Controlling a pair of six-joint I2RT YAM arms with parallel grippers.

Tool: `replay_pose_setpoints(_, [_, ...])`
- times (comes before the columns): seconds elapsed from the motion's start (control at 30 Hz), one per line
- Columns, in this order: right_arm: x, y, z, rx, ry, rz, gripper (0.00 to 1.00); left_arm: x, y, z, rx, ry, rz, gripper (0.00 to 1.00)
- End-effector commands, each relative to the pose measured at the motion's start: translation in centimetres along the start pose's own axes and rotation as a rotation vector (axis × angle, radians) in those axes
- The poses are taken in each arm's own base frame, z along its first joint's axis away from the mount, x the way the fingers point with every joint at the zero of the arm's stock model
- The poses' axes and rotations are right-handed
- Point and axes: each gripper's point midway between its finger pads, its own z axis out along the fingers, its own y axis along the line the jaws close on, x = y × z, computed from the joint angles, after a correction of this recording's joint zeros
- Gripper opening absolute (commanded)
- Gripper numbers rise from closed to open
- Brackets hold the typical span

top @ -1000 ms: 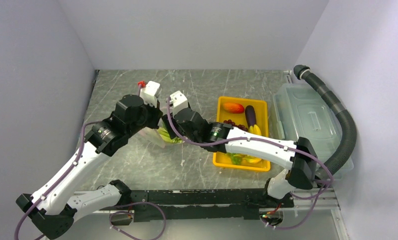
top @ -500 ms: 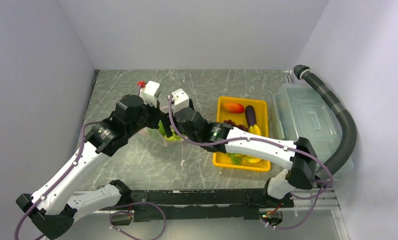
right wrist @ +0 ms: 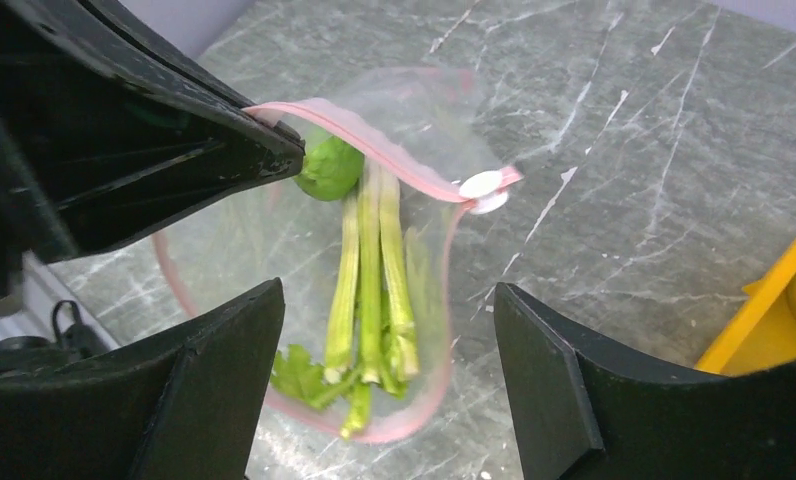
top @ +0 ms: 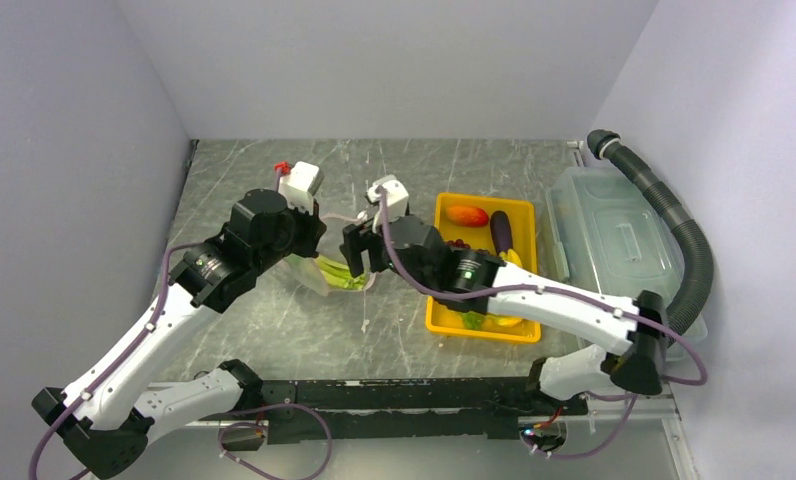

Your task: Place the food in the zip-top bag and seal the zipper

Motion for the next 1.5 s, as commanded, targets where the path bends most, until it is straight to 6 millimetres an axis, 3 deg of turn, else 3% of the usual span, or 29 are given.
replay_pose_setpoints(0.0, [-2.6,-0.6,-3.7,-0.034,-0.061,0.061,0.79,-1.6,-0.1,-0.5,0.005,-0.065,-0.023,0.00])
replay_pose_setpoints(0.33, [-3.4,-6.9,-9.1,0.173,-0.104,0.054,0.77,-1.6,0.2,-0.5,-0.007,-0.065,-0.020,0.00])
replay_pose_setpoints(0.63, [-1.1,-14.4,-10.6,0.406,-0.002,0.022,0.77,-1.6,0.3,-0.5,-0.014,-0.065,-0.016,0.00])
replay_pose_setpoints(0.8, [0.2,-19.6,-9.8,0.522,0.057,0.032,0.77,-1.5,0.3,-0.3,-0.015,-0.061,-0.016,0.00])
replay_pose_setpoints(1.03, [2.9,-24.8,-6.9,0.592,0.191,0.044,0.80,-1.4,0.3,-0.2,-0.018,-0.054,-0.013,0.00])
replay_pose_setpoints(1.47, [6.4,-31.9,-0.9,0.624,0.367,0.103,0.87,-1.2,0.5,0.1,-0.025,-0.045,-0.006,0.00])
